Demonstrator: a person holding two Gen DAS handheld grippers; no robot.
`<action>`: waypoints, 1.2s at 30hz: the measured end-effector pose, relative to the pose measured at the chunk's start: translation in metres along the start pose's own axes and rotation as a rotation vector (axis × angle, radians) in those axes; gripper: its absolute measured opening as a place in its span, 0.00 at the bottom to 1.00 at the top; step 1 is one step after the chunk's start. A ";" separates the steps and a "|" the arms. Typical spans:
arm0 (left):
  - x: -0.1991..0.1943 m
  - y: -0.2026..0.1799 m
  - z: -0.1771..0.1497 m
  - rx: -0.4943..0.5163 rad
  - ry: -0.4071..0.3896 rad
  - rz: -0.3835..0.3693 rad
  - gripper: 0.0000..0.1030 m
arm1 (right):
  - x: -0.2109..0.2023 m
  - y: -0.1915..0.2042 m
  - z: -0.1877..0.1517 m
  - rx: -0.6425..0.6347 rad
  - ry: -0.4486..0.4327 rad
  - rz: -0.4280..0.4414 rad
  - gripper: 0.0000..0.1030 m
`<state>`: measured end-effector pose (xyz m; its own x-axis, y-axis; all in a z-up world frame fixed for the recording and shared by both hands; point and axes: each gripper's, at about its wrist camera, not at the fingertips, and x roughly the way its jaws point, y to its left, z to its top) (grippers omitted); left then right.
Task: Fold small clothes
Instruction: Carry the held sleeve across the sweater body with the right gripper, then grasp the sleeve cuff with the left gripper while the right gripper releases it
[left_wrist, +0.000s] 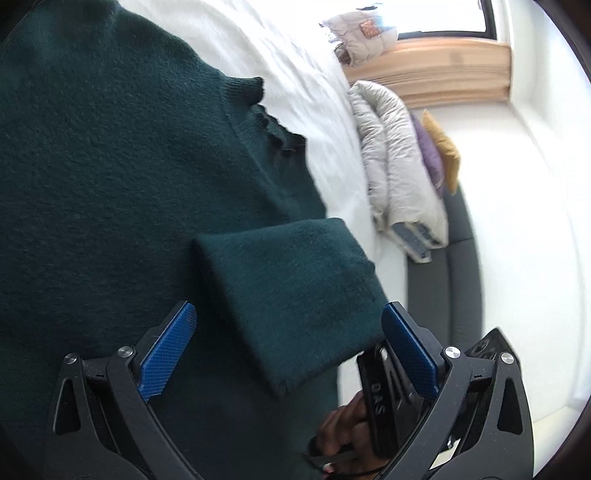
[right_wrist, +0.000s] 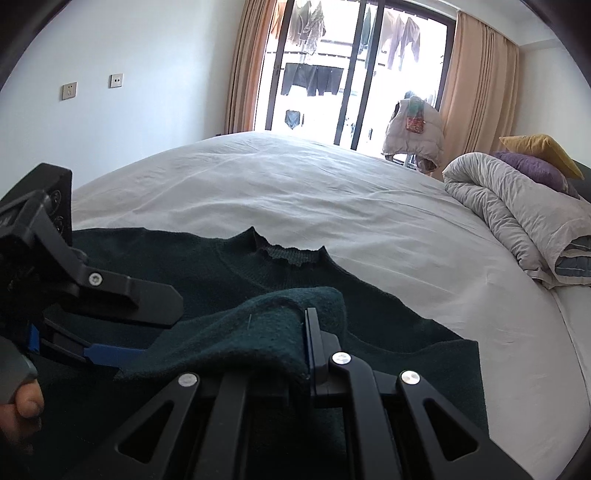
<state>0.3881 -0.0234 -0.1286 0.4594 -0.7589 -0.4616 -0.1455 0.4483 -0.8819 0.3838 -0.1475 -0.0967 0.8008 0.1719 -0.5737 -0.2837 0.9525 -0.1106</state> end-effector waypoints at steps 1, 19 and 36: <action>0.001 0.000 0.001 -0.009 -0.003 -0.021 0.98 | -0.001 0.001 0.001 0.000 -0.002 0.000 0.07; 0.025 0.000 0.016 -0.054 0.007 -0.101 0.07 | -0.003 0.001 -0.016 0.032 0.038 -0.021 0.09; -0.036 -0.014 0.061 0.142 -0.183 0.159 0.06 | -0.026 -0.107 -0.125 0.928 0.114 0.323 0.73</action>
<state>0.4269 0.0258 -0.0936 0.5927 -0.5818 -0.5569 -0.1105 0.6262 -0.7718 0.3274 -0.2849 -0.1709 0.6887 0.4790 -0.5443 0.0858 0.6916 0.7171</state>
